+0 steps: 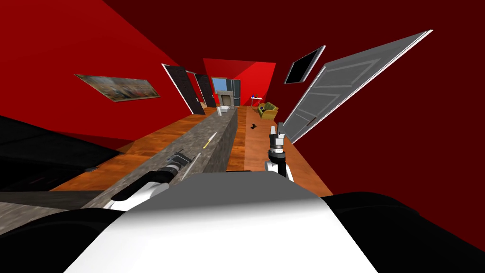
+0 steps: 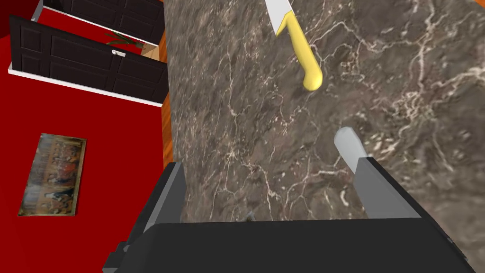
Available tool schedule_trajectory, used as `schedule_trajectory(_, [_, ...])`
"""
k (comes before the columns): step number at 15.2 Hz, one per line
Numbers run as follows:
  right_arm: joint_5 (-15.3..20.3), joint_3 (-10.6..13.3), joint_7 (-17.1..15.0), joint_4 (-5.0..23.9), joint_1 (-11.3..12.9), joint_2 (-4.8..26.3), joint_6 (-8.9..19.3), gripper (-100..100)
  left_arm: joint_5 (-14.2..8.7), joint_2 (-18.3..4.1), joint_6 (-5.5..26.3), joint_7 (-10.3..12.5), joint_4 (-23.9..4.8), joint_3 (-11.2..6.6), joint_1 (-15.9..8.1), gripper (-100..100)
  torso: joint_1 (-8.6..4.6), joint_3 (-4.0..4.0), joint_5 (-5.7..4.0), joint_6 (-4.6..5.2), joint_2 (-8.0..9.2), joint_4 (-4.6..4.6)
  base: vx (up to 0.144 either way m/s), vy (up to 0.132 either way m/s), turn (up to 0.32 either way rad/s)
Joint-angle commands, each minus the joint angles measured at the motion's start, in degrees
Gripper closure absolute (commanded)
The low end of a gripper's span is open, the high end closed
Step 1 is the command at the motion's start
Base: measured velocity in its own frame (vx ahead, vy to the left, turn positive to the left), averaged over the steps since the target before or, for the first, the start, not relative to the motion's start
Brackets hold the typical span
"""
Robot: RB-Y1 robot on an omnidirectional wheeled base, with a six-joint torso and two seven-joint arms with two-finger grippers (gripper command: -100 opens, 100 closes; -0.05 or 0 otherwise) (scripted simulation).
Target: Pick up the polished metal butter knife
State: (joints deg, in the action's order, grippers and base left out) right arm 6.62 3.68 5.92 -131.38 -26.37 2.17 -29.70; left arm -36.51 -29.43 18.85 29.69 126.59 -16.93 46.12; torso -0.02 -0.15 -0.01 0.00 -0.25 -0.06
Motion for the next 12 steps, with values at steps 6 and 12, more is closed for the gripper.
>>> schedule_trajectory(6, [0.0,0.0,0.0,0.0,0.0,0.0,0.0,0,-4.2,-1.7,8.5,4.3,-0.1,-2.84,2.3,-100,0.01,-0.05,0.00,0.00,-0.10,-0.02,0.075,-0.002,-0.002])
schedule_trajectory(12, [0.0,0.0,0.0,0.0,0.0,0.0,0.0,0,-8.1,-3.0,15.0,8.1,-0.2,-5.33,4.3,-100,0.02,0.02,0.01,0.00,0.03,0.01,0.060,-0.003,-0.003])
